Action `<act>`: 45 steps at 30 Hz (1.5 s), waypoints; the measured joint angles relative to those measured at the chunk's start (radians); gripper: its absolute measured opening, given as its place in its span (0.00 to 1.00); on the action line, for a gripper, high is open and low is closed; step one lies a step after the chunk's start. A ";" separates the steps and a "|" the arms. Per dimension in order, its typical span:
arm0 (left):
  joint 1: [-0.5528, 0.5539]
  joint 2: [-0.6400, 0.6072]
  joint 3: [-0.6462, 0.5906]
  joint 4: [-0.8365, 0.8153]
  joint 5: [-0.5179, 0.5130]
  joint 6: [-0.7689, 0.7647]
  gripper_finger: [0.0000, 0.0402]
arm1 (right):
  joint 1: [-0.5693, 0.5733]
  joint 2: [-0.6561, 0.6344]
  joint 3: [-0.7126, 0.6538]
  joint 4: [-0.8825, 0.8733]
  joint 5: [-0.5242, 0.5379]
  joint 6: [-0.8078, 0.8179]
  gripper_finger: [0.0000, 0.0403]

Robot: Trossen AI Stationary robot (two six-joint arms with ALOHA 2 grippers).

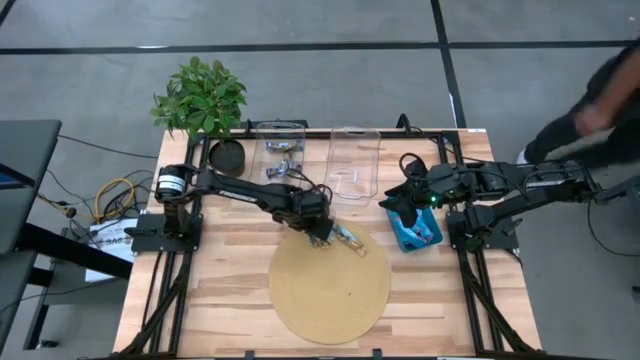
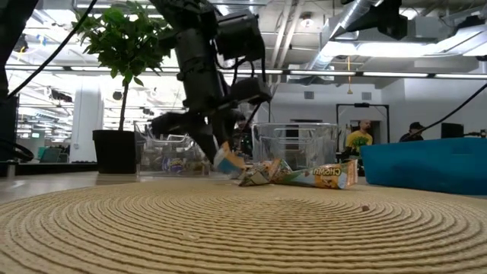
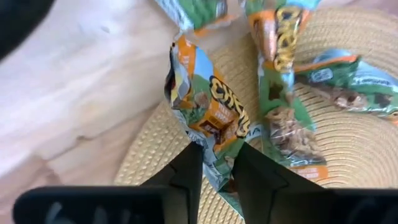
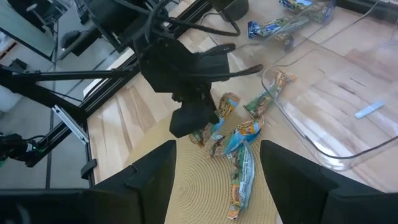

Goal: Pick and place Granola Bars by type
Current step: Put the yellow granola bar into the right transparent bin

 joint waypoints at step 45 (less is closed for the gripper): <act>0.312 0.132 0.594 -0.068 0.011 0.726 0.38 | -0.103 0.000 0.000 -0.242 0.389 -0.080 0.55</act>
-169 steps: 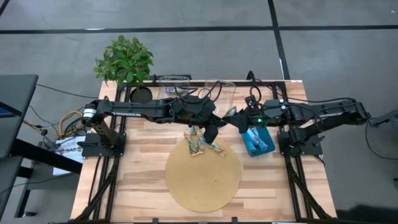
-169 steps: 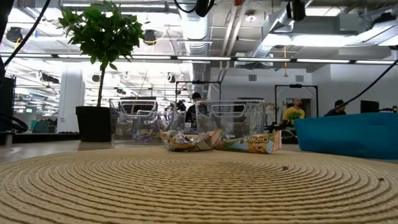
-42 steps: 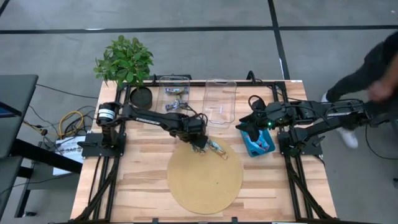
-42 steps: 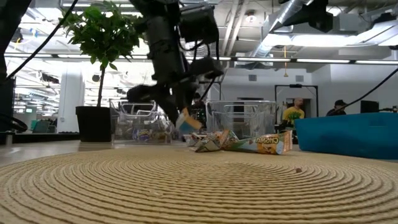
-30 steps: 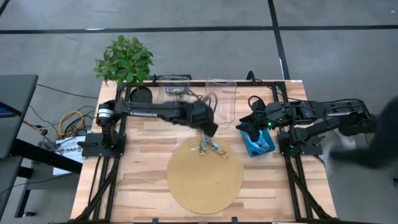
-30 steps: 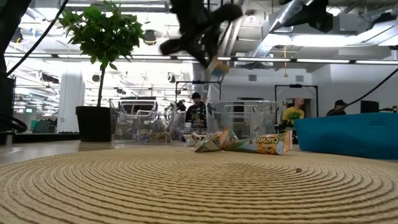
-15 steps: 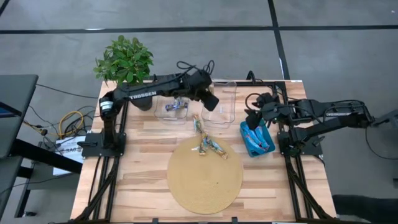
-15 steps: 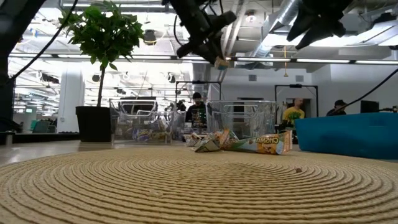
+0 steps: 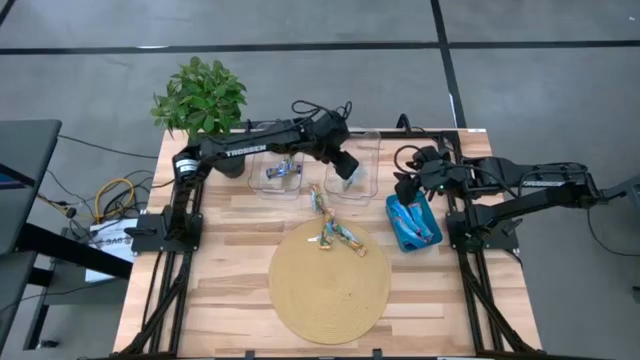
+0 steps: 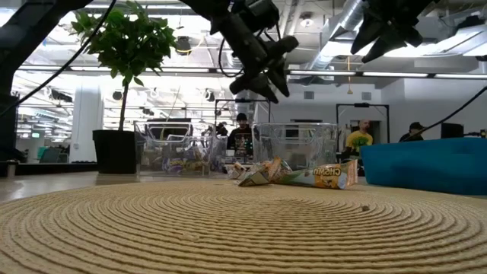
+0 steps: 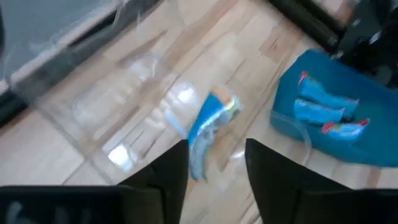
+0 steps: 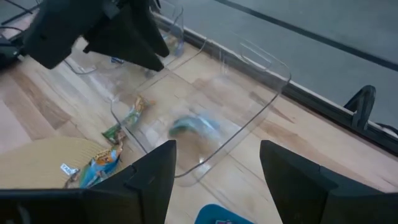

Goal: Pick and place Granola Bars by type
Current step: Put the yellow granola bar into the right transparent bin

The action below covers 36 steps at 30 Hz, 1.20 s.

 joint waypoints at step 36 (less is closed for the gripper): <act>-0.394 -0.117 -0.318 -0.069 -0.122 -0.628 0.42 | 0.000 0.000 0.000 -0.002 -0.052 0.000 0.55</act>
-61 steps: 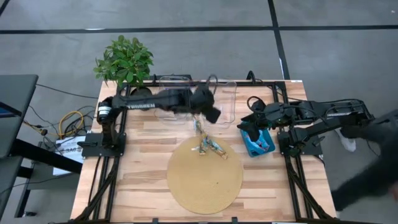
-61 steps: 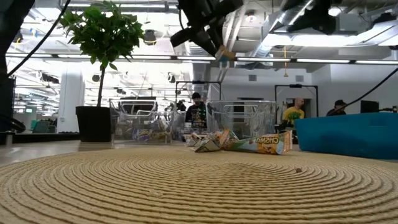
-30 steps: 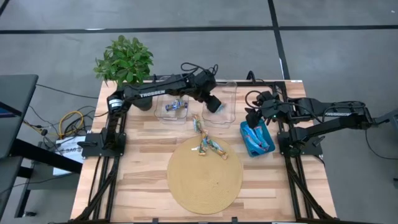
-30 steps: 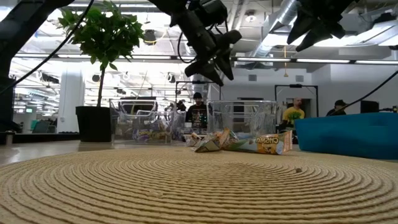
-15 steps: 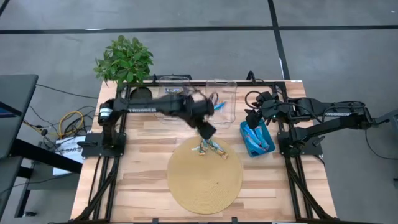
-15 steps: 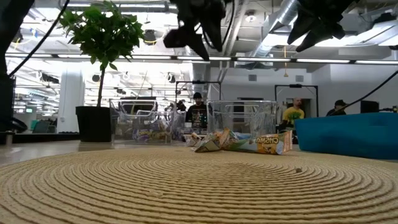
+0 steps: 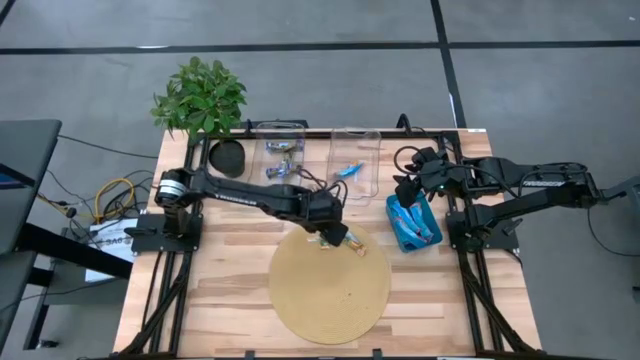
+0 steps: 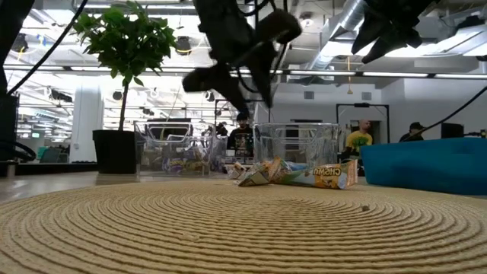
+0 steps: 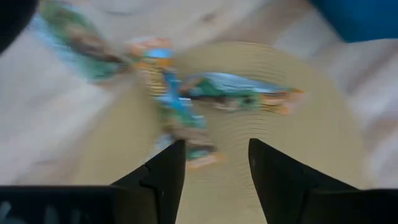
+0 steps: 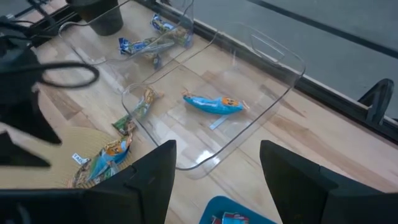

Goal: Pick and place Granola Bars by type
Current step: Put the yellow granola bar into the right transparent bin

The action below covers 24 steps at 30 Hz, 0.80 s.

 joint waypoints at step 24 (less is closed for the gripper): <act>0.046 0.072 -0.214 0.284 0.053 -0.038 0.48 | 0.000 0.000 0.000 0.010 -0.049 0.001 0.55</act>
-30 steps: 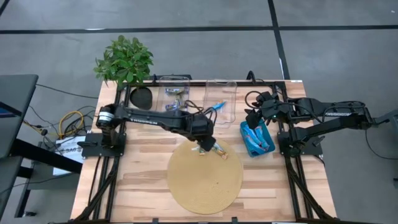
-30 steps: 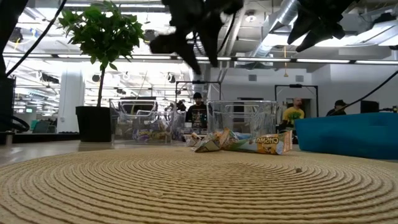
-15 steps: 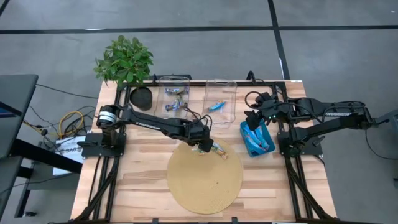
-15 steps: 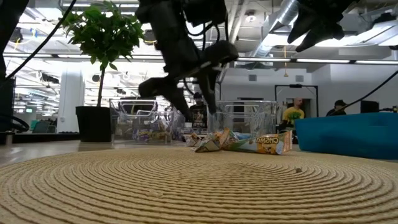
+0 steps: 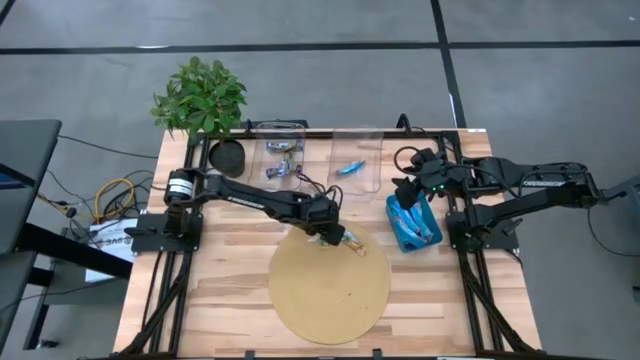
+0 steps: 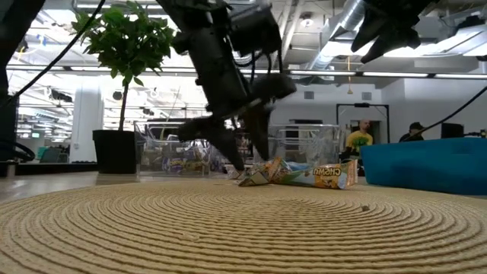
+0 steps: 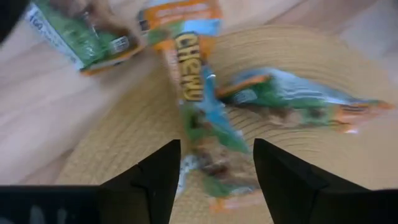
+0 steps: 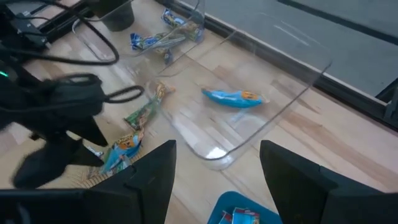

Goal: Pick and place Granola Bars by type
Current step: Put the yellow granola bar into the right transparent bin

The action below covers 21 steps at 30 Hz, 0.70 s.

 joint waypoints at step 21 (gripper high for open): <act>0.023 0.054 0.032 0.014 0.048 0.043 0.25 | 0.000 0.001 0.000 0.000 0.000 -0.023 0.55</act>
